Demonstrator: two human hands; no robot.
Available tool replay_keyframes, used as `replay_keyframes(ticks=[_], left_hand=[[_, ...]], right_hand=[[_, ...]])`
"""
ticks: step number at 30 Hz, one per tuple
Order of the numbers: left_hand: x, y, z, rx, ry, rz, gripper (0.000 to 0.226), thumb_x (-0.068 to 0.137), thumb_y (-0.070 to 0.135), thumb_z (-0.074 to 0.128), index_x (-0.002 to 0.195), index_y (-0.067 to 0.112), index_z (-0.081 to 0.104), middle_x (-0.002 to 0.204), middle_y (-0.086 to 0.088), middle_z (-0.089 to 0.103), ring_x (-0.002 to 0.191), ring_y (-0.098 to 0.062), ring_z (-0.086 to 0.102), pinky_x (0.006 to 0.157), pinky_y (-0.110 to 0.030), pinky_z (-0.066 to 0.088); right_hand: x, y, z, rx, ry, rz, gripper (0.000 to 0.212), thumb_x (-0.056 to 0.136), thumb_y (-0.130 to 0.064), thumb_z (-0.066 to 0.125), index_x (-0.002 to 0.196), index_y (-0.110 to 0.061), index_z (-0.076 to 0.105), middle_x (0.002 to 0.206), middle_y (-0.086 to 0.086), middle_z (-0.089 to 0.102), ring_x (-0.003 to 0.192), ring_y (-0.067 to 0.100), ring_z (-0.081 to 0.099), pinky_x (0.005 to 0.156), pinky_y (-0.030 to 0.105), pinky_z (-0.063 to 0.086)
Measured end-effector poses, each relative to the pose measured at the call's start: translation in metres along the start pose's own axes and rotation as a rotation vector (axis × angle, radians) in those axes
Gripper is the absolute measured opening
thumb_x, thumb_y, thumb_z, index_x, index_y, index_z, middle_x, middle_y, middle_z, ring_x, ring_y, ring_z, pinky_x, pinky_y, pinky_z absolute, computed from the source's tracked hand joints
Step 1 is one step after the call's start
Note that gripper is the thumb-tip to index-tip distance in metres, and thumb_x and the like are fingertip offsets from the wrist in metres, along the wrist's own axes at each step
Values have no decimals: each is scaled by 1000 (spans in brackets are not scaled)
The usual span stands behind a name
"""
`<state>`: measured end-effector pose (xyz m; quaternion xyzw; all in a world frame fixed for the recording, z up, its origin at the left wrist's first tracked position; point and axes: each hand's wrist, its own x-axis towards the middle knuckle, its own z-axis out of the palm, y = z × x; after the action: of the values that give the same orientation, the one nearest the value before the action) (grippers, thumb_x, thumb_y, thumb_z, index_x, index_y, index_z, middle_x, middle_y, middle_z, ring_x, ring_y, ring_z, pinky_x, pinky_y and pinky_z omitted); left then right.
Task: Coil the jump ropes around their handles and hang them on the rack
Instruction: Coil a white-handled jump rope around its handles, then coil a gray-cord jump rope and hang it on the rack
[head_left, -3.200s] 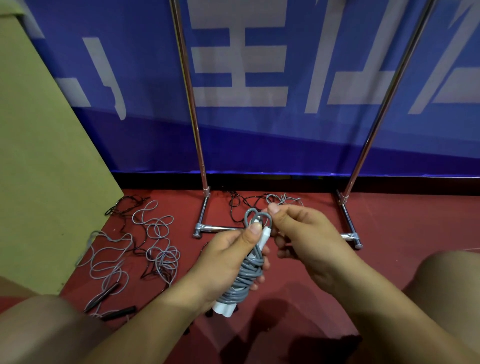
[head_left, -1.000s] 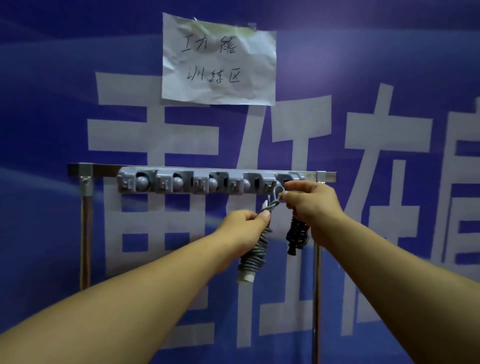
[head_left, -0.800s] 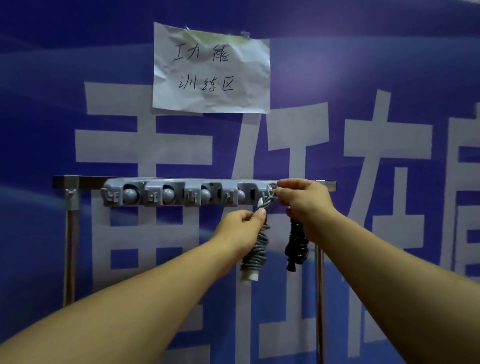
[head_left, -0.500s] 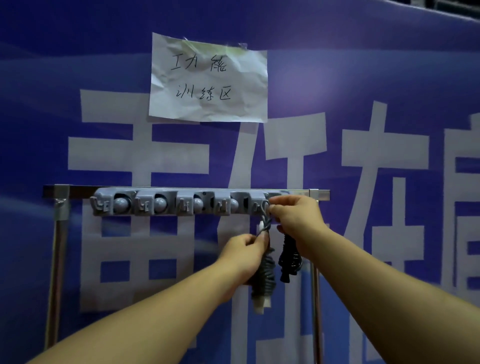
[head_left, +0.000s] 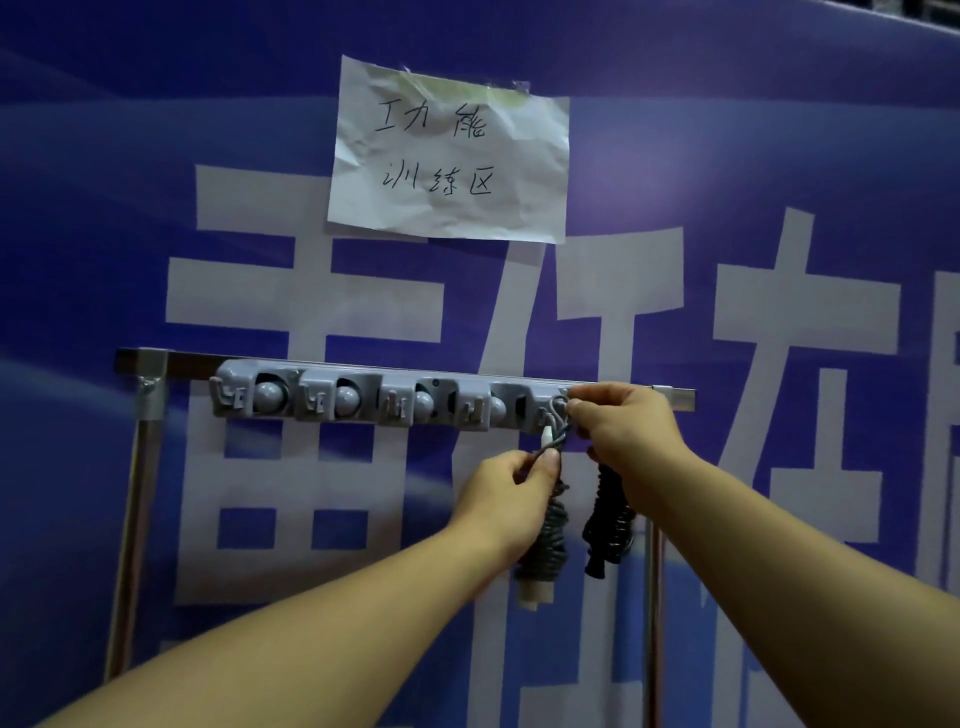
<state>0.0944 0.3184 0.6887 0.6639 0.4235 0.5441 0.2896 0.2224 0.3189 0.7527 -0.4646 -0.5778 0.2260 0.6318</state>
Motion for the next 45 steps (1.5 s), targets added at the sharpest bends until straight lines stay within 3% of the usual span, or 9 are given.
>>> replay_keyframes(ticks=[5, 8, 12, 16, 19, 23, 32, 39, 45], left_hand=[[4, -19, 6, -37, -39, -99, 33, 99, 53, 49, 97, 25, 67, 96, -4, 71, 94, -24, 69, 89, -47, 58], [-2, -34, 6, -91, -31, -160, 33, 100, 54, 45, 100, 27, 65, 97, -4, 69, 91, -22, 68, 83, -42, 59], [-19, -49, 1, -214, -39, -262, 33, 100, 53, 45, 121, 33, 62, 105, -4, 71, 92, -22, 72, 79, -44, 62], [-52, -72, -12, -99, -82, -405, 34, 100, 51, 47, 124, 27, 56, 109, 0, 67, 91, -21, 72, 79, -36, 60], [-98, -87, -29, -85, -81, -514, 31, 101, 51, 46, 112, 25, 59, 101, -4, 69, 89, -27, 73, 72, -33, 55], [-166, -124, -48, 54, -99, -595, 36, 102, 51, 43, 113, 22, 62, 94, -2, 71, 76, -20, 70, 66, -29, 51], [-384, -267, -106, 284, -115, -956, 38, 103, 48, 41, 95, 17, 62, 76, 2, 66, 56, -14, 60, 47, -21, 41], [-516, -329, -136, 352, 0, -1200, 45, 102, 49, 43, 103, 11, 67, 83, -6, 72, 57, -17, 60, 54, -22, 43], [-601, -379, -116, 317, -71, -1298, 45, 102, 47, 44, 103, 7, 65, 82, -10, 66, 69, -26, 64, 60, -26, 43]], right_hand=[[5, 10, 3, -102, -62, 39, 16, 95, -10, 62, 107, -17, 69, 97, 4, 68, 82, 17, 62, 63, 27, 51], [-8, 28, 6, -52, -70, 36, 14, 96, -14, 61, 109, -19, 65, 96, 1, 68, 78, 15, 63, 62, 26, 51], [-37, 59, 11, -39, -65, 72, 9, 96, -19, 62, 102, -18, 68, 93, 3, 72, 78, 16, 66, 64, 30, 53], [-73, 90, 12, 42, -31, 180, 12, 96, -20, 62, 107, -22, 67, 98, 1, 71, 87, 19, 67, 68, 33, 56], [-118, 110, 18, 38, -64, 277, 13, 96, -21, 63, 108, -19, 67, 98, 3, 70, 84, 18, 65, 68, 33, 57], [-191, 144, 40, -12, -199, 410, 11, 96, -23, 62, 99, -15, 69, 92, 5, 71, 72, 16, 60, 62, 32, 51], [-398, 249, 86, -147, -555, 717, 23, 93, -13, 65, 70, -12, 66, 56, 1, 56, 48, 12, 43, 44, 19, 34], [-530, 318, 91, -202, -615, 919, 29, 92, -17, 65, 64, -13, 61, 50, 4, 50, 48, 18, 42, 46, 21, 32], [-624, 352, 96, -175, -671, 982, 26, 90, -22, 69, 68, -9, 65, 57, 3, 57, 49, 14, 45, 45, 20, 35]])
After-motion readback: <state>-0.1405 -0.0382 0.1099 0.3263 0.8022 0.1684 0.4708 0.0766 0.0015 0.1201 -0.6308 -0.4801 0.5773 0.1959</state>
